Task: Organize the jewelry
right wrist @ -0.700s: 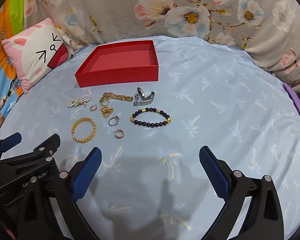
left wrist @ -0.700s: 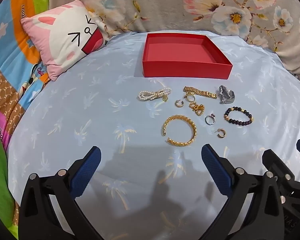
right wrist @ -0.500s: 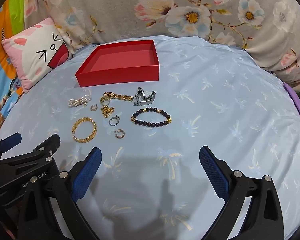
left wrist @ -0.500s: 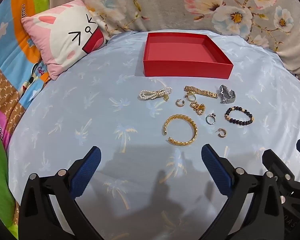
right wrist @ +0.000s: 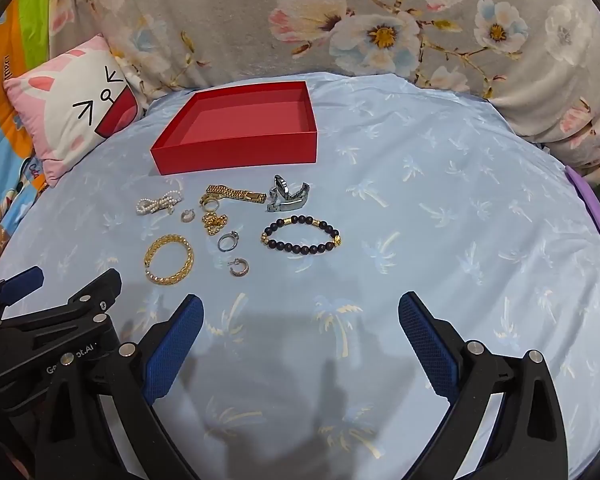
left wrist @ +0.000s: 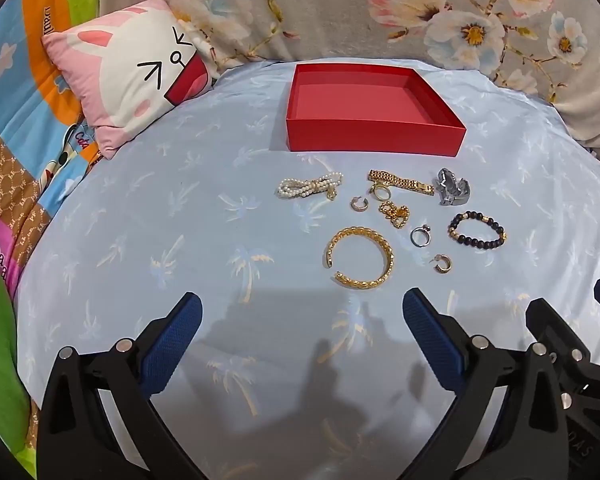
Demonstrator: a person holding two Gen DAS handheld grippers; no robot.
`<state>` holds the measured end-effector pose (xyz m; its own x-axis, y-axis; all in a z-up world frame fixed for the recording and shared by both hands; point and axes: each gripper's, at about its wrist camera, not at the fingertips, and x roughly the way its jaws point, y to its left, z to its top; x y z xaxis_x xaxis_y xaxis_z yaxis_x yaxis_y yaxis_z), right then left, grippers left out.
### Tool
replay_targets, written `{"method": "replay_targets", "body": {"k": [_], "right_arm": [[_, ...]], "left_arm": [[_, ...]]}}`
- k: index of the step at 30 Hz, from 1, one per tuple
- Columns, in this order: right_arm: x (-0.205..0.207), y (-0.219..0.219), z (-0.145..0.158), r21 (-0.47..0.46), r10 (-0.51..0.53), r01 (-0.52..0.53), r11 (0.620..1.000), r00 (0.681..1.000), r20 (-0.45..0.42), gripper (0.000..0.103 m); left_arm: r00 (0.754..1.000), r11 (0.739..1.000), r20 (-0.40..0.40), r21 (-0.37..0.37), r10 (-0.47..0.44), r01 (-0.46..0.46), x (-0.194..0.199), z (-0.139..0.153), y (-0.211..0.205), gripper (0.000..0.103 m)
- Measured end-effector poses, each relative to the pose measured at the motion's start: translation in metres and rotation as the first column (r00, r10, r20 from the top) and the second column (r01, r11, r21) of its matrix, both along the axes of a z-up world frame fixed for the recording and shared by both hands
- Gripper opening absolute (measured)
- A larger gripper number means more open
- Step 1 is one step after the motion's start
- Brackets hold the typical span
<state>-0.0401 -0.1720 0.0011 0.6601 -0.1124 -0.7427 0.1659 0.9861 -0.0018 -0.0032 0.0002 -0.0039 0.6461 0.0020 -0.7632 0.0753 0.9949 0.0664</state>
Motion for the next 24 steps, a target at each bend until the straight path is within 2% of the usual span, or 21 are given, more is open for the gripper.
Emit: {"method": "replay_targets", "body": {"k": [24], "right_arm": [[-0.0043,0.0008,0.002,0.001,-0.001,0.001,1.0,1.0,0.003,0.097]], "left_arm": [[1.0,1.0,-0.008,-0.006,0.0,0.0,-0.0023,-0.0023,0.0046,0.098]]}}
